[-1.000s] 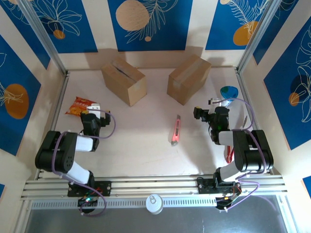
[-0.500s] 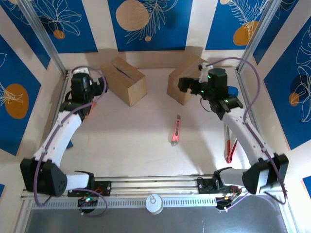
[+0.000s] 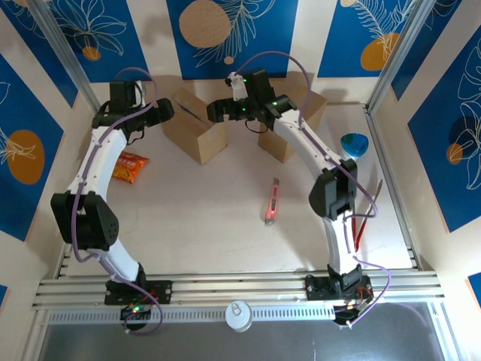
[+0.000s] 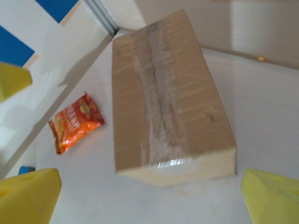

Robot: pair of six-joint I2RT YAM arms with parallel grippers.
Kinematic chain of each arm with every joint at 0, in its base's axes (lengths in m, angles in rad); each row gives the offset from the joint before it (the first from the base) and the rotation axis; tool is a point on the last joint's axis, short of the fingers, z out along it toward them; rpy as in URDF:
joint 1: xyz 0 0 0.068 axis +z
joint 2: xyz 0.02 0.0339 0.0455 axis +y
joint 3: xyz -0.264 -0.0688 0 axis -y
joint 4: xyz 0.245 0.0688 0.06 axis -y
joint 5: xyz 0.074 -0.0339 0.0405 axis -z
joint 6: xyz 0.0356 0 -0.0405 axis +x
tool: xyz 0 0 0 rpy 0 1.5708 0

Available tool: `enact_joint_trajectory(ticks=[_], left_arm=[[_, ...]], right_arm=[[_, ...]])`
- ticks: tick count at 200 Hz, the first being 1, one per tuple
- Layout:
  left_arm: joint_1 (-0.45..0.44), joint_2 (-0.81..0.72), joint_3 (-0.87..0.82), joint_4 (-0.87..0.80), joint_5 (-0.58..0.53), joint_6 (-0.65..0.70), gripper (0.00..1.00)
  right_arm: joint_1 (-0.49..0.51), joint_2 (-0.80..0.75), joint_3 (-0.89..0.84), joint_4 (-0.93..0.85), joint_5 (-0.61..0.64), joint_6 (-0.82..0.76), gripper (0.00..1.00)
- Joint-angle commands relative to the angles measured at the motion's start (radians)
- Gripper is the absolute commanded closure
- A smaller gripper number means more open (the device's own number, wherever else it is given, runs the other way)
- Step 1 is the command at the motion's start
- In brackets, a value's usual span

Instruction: Unpack the express box

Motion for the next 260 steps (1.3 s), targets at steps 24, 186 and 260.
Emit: enact_joint_trajectory(ticks=[24, 186, 260], left_arm=[[0.047, 0.165, 0.133, 0.144, 0.079, 0.083, 0.0], [0.051, 0.643, 0.475, 0.407, 0.237, 0.196, 0.0], [0.05, 0.534, 0.242, 0.528, 0.458, 0.087, 0.0]], right_arm=[[-0.003, 0.263, 0.319, -0.082, -0.039, -0.015, 0.01], [-0.037, 0.374, 0.28, 0.032, -0.177, 0.072, 0.04], [-0.007, 0.343, 0.211, 0.04, -0.24, 0.158, 0.18]])
